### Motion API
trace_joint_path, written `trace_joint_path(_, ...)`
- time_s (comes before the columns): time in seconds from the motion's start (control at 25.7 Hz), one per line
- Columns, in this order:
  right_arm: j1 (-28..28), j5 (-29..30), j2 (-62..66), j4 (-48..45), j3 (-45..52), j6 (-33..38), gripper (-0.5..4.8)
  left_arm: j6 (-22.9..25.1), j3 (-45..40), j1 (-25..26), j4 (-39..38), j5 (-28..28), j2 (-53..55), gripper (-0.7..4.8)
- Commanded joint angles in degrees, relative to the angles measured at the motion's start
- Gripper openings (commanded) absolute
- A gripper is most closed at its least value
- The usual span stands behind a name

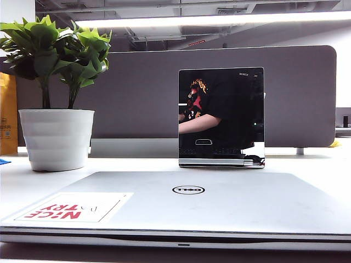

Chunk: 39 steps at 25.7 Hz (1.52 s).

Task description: Close the laptop lid.

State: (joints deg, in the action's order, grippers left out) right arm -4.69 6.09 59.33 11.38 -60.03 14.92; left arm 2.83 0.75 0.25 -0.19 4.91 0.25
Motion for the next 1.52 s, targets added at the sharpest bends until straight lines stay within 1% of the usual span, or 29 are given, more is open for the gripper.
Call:
trace_joint_path(0.04, -0.07, 0.00, -0.11, -0.87, -0.17, -0.15, -0.01, -2.56, -0.26, 0.04, 2.05, -1.01, -0.02, -0.05)
trace_joint_path(0.39, -0.07, 0.00, -0.11, -0.87, -0.17, -0.15, -0.01, -2.86, -0.26, 0.11, 4.33, -1.18, -0.02, -0.05)
trace_joint_path(0.66, -0.07, 0.02, -0.11, -0.87, -0.17, -0.15, -0.01, -3.48, -0.26, 0.22, 4.35, -1.36, -0.02, -0.05)
trace_joint_path(0.78, -0.07, 0.02, -0.11, -0.87, -0.17, -0.15, -0.01, -4.35, -0.26, 0.22, 4.35, -2.60, -0.02, -0.05)
trace_joint_path(1.52, -0.07, 0.02, -0.09, -0.87, -0.17, -0.15, -0.01, -4.15, -0.26, 0.22, 3.91, -2.51, -0.02, -0.05)
